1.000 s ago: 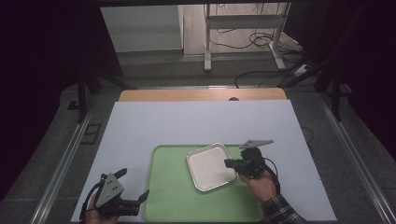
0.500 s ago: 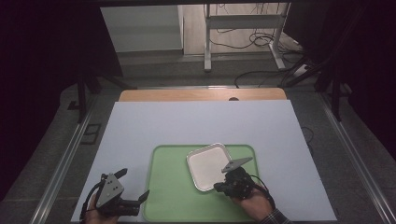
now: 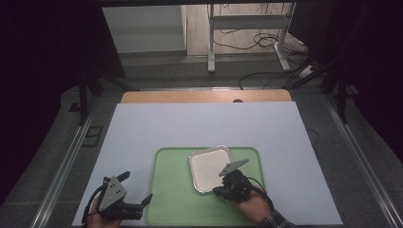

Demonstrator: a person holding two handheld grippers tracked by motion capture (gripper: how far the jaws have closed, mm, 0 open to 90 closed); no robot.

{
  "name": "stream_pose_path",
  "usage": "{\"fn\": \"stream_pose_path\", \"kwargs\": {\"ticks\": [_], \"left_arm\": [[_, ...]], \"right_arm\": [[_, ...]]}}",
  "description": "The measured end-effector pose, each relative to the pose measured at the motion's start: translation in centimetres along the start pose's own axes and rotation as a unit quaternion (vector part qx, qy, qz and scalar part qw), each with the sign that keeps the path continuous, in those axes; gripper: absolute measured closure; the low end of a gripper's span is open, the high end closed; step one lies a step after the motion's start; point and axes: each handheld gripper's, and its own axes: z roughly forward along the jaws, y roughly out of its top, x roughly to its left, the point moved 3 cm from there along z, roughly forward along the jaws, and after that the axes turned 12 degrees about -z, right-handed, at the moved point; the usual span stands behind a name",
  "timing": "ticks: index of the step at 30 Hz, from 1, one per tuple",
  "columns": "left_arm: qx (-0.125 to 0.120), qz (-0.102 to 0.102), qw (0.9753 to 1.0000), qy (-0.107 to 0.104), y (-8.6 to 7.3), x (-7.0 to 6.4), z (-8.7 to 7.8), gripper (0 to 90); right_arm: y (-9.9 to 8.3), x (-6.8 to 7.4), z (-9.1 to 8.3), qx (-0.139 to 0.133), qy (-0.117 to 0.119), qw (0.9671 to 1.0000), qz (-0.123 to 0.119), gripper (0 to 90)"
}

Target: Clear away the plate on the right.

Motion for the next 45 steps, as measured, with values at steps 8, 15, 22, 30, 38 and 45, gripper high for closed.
{"fn": "stream_pose_path", "kwargs": {"ticks": [8, 15, 22, 30, 38, 45], "left_arm": [[0.0, 0.001, 1.0, -0.001, 0.0, 0.0, 0.0, 0.0], [0.0, 0.001, 1.0, -0.001, 0.0, 0.0, 0.0, 0.0], [0.0, 0.0, 1.0, -0.001, 0.0, 0.0, -0.1, 0.0], [-0.002, -0.001, 1.0, 0.0, 0.0, 0.0, -0.1, 0.0], [-0.002, -0.001, 1.0, 0.0, 0.0, 0.1, -0.1, 0.0], [-0.002, -0.001, 1.0, 0.001, 0.0, 0.1, -0.2, 0.0]], "right_arm": [[0.9, 0.0, 1.1, -0.015, 0.008, 0.9998, 0.006, 89.8], [1.4, -0.2, 1.5, -0.025, 0.008, 0.9996, 0.009, 89.9], [1.4, -0.2, 1.5, -0.024, 0.004, 0.9997, 0.006, 89.8], [1.6, 0.0, 1.3, -0.03, 0.006, 0.9995, 0.011, 86.2], [1.6, 0.0, 0.7, -0.039, 0.002, 0.9992, 0.012, 81.0], [1.6, 0.2, 0.4, -0.042, -0.005, 0.9991, 0.005, 76.0]]}}
